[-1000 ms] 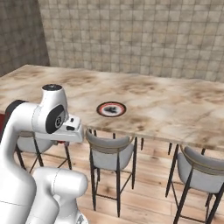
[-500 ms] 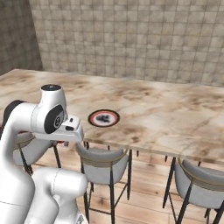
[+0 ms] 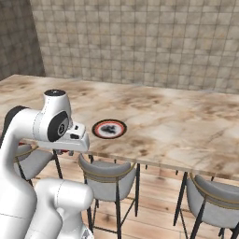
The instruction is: Take the steak from the fridge and place it on the digital scale on the counter by the fridge. Wait a few seconds for a reading, then move it to the plate on the dining counter.
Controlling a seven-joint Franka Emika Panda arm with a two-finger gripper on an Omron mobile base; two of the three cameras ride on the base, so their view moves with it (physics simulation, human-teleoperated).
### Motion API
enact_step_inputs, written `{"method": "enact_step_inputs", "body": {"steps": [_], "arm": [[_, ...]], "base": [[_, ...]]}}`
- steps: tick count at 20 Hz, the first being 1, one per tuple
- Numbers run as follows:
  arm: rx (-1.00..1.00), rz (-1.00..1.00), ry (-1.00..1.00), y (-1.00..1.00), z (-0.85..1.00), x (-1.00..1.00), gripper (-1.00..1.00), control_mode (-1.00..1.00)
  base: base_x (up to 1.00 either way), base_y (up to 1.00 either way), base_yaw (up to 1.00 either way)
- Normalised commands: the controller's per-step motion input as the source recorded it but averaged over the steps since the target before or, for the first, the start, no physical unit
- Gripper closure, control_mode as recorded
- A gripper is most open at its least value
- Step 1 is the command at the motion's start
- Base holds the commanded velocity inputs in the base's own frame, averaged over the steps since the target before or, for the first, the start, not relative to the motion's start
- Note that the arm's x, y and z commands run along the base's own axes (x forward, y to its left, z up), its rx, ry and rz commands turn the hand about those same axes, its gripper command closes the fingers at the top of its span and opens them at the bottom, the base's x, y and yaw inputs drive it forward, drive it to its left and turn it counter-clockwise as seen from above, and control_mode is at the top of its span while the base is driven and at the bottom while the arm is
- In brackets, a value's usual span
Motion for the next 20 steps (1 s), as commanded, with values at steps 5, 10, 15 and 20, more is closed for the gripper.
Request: {"method": "enact_step_inputs", "body": {"steps": [5, 10, 15, 20], "arm": [[0.0, 0.0, 0.0, 0.0, 0.0, 0.0, 1.0, 1.0], [0.0, 0.0, 0.0, 0.0, 0.0, 0.0, 1.0, 1.0], [0.0, 0.0, 0.0, 0.0, 0.0, 0.0, 1.0, 1.0], [-0.03, 0.01, 0.07, 0.16, 0.0, 0.48, 1.0, -1.0]], "base": [[0.26, 0.22, 0.0], [0.0, 0.0, 0.0], [0.0, 0.0, 0.0], [0.0, 0.0, 0.0]]}}
